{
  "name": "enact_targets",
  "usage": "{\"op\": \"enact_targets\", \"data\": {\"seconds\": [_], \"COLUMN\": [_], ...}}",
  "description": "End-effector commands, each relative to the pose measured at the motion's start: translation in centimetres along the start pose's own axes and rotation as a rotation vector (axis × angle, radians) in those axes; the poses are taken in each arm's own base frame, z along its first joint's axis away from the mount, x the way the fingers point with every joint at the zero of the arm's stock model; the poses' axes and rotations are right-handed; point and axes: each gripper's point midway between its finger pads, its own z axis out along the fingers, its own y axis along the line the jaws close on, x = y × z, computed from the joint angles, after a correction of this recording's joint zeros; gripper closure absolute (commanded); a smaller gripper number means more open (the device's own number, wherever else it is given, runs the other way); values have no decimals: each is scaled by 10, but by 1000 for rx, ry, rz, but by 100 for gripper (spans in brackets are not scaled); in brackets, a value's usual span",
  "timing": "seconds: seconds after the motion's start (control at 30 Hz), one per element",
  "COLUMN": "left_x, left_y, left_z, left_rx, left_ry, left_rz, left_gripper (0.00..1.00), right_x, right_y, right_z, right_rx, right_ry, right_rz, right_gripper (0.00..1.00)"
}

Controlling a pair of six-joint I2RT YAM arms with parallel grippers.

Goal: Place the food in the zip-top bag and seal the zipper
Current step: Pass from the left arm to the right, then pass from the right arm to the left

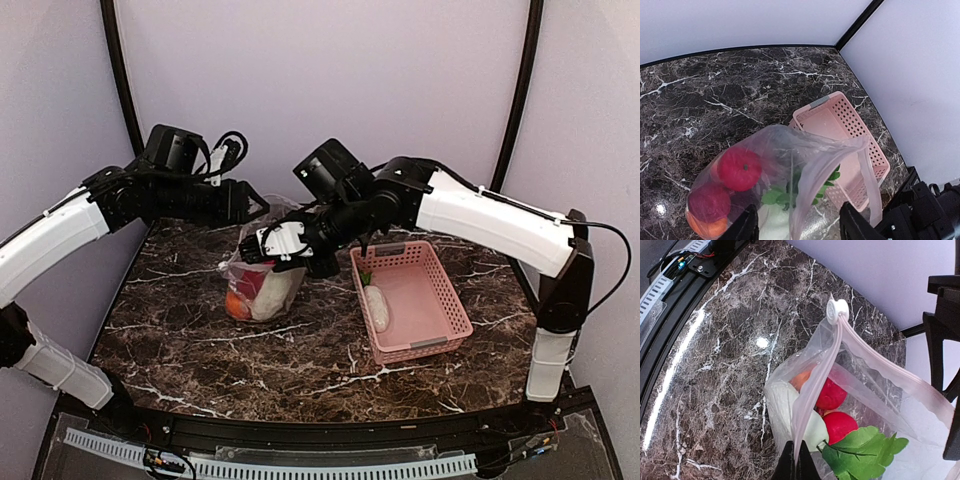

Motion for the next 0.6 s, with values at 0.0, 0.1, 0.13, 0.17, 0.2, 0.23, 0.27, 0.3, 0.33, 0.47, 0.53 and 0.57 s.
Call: {"op": "enact_targets", "data": {"seconds": [0.0,0.1,0.13,0.17,0.2,0.23,0.27,0.3,0.33,0.47,0.53,0.57], "left_x": [26,32,34,33,34,33,33,32,31,28,29,29], "left_y": [0,9,12,16,18,19,19,20,20,16,16,17], "left_z": [-14,-14,-14,-14,-14,-14,-15,-15,-17,-27,-32,-33], "left_rx": [-3,-41,-58,-81,-92,-100,-103,-108,-112,-98,-101,-103], "left_ry": [133,154,166,163,169,168,170,166,162,149,147,147], "left_rz": [60,73,80,85,88,90,87,83,81,79,80,82], "left_gripper": [47,56,58,63,66,68,69,70,71,68,75,79], "right_x": [-35,-34,-35,-35,-35,-34,-34,-34,-33,-32,-32,-32], "right_y": [-7,-5,-6,-6,-6,-7,-8,-9,-8,-6,-6,-6], "right_z": [-26,-19,-18,-18,-17,-17,-17,-16,-16,-16,-17,-17], "right_rx": [78,70,71,73,75,77,79,80,79,76,76,77], "right_ry": [-97,-65,-66,-68,-67,-64,-62,-59,-58,-55,-56,-56], "right_rz": [-45,-46,-46,-48,-49,-49,-48,-46,-46,-40,-34,-34], "right_gripper": [100,100,100,100,100,100,100,100,100,100,100,100]}}
